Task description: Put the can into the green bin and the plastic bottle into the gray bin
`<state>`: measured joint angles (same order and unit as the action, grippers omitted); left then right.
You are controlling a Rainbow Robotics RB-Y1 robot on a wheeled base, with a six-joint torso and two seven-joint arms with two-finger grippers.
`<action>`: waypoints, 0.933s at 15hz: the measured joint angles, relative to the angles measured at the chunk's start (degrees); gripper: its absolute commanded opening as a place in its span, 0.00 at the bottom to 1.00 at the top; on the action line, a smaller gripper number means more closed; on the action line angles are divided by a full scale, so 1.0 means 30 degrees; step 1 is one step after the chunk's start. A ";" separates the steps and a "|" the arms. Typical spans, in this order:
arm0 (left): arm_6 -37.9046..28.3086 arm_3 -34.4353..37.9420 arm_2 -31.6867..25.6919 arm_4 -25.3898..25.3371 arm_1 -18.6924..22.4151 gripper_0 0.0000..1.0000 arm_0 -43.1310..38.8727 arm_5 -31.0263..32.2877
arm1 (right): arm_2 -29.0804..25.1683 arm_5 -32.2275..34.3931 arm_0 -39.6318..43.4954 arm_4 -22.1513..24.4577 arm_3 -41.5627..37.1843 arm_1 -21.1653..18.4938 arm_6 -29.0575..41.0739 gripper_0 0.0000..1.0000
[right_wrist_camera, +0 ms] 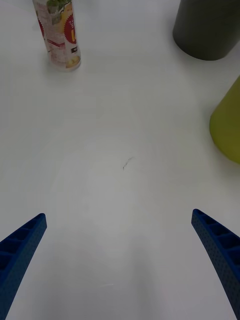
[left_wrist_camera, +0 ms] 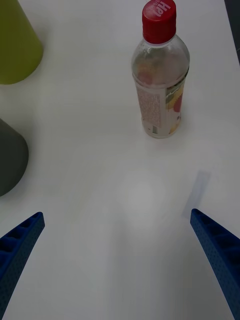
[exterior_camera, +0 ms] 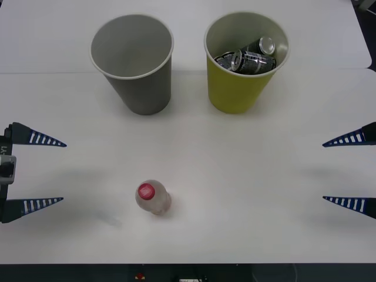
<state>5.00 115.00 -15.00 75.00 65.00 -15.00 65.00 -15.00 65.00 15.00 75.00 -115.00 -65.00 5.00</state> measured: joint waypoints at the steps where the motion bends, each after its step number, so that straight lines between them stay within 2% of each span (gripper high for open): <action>1: 0.0000 0.0000 0.0000 0.0000 0.0000 1.00 0.0000 0.0000 | 0.0000 0.0000 0.0000 0.0000 0.0000 0.0000 0.0000 1.00; 8: 0.0416 -0.0594 -0.0120 0.0472 0.0069 1.00 0.0340 -0.0500 | 0.0000 0.0000 0.0000 0.0000 0.0000 0.0000 0.0000 1.00; 11: 0.0776 -0.2181 0.0417 -0.0486 0.0071 1.00 0.0994 0.0529 | 0.0000 0.0000 0.0000 0.0000 0.0000 0.0000 0.0000 1.00; 14: 0.2221 -0.4245 0.2122 -0.2117 0.0078 1.00 0.2031 0.0966 | 0.0000 0.0000 0.0000 -0.0001 0.0001 0.0000 0.0000 1.00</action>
<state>11.66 102.27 -8.63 68.65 65.23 -8.91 67.90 -15.00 65.00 15.00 75.00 -115.00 -65.00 5.00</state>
